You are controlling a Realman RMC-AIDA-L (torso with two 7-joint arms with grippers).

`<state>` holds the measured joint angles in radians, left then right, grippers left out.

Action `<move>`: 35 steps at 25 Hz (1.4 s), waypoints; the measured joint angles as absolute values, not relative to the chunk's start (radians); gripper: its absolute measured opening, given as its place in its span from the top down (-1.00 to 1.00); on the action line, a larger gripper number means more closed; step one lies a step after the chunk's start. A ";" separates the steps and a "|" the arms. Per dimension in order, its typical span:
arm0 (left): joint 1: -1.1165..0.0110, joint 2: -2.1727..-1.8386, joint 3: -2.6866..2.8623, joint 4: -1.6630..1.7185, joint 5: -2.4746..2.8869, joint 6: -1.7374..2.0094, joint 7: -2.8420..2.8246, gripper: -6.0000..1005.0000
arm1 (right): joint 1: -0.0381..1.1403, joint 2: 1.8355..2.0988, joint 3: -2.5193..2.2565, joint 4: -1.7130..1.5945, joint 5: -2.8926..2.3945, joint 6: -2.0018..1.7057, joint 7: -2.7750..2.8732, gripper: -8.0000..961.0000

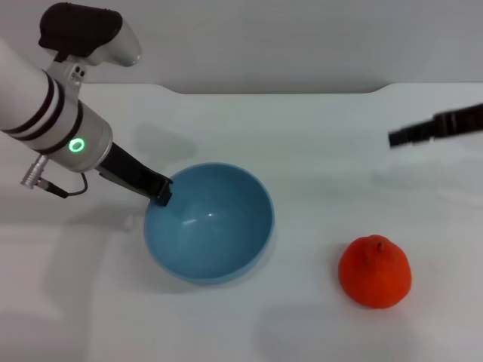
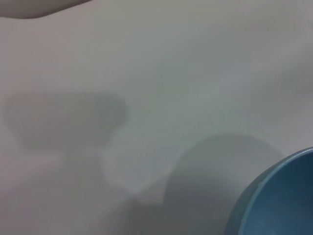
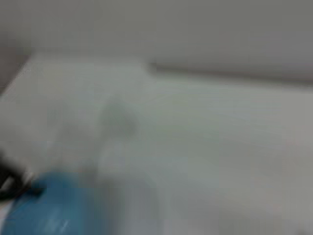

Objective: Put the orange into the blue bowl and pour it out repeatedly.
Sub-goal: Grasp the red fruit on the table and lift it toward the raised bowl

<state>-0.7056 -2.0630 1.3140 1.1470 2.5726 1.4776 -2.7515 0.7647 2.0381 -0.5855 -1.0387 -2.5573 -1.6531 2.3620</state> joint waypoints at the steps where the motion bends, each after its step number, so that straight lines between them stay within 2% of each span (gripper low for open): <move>1: -0.706 -2.063 1.310 1.147 2.576 1.479 -2.754 0.99 | 0.787 2.034 -0.589 -1.040 -2.582 -1.708 2.369 -0.11; 4: -0.700 -2.061 1.298 1.146 2.582 1.478 -2.774 0.99 | 0.821 2.031 -0.634 -1.038 -2.605 -1.816 2.376 -0.11; 8: -0.693 -2.059 1.266 1.147 2.585 1.472 -2.789 0.99 | 0.819 2.042 -0.759 -1.041 -2.614 -1.860 2.430 -0.11; 15: -0.692 -2.059 1.269 1.154 2.593 1.470 -2.790 0.99 | 0.797 2.063 -0.854 -1.009 -2.653 -1.856 2.474 -0.11; 24: -0.686 -2.059 1.270 1.156 2.589 1.458 -2.782 0.99 | 0.787 2.068 -0.941 -0.902 -2.660 -1.730 2.482 -0.11; 35: -0.691 -2.061 1.271 1.157 2.587 1.456 -2.780 0.99 | 0.777 2.068 -1.009 -0.882 -2.662 -1.651 2.476 0.16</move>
<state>-0.6907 -2.0610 1.2711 1.1567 2.5870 1.4555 -2.7800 0.7770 2.0678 -1.0094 -0.8818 -2.6615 -1.6506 2.4760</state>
